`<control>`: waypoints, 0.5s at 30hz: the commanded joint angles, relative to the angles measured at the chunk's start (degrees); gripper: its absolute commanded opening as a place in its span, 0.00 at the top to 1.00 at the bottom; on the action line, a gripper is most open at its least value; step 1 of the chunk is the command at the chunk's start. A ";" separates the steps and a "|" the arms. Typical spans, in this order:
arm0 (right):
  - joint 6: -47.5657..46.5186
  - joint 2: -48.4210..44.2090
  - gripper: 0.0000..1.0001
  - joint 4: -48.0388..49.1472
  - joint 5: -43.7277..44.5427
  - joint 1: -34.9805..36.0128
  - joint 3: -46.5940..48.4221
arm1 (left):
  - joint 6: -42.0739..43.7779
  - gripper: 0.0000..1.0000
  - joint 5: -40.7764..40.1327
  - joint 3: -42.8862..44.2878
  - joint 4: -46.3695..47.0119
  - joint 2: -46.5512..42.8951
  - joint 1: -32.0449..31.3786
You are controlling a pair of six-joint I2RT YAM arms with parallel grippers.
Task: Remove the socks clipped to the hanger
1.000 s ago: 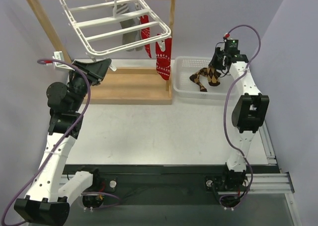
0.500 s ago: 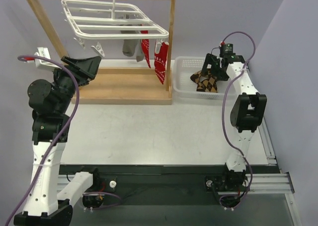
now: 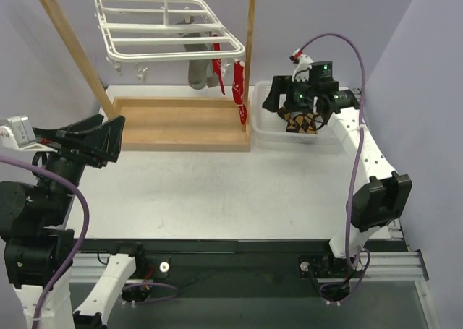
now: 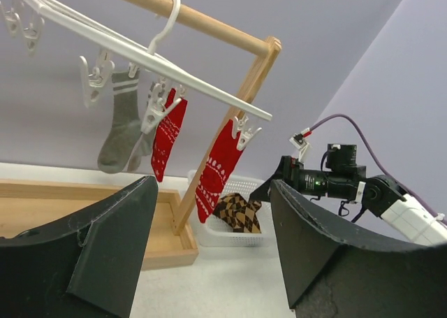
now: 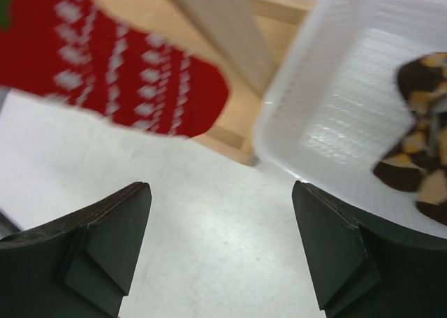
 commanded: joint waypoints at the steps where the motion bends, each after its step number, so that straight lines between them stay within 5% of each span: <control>1: 0.95 -2.44 0.16 15.81 -14.08 1.28 -7.78 | 3.55 0.24 1.47 -1.63 -3.48 0.81 -1.38; 7: 4.21 2.56 0.10 32.07 -19.88 4.44 -7.18 | -0.05 0.25 7.02 -8.24 2.33 -0.34 -1.47; 15: 1.22 5.91 0.07 36.02 -17.27 11.30 -6.54 | -1.19 0.25 11.07 -11.31 5.49 -0.07 -2.08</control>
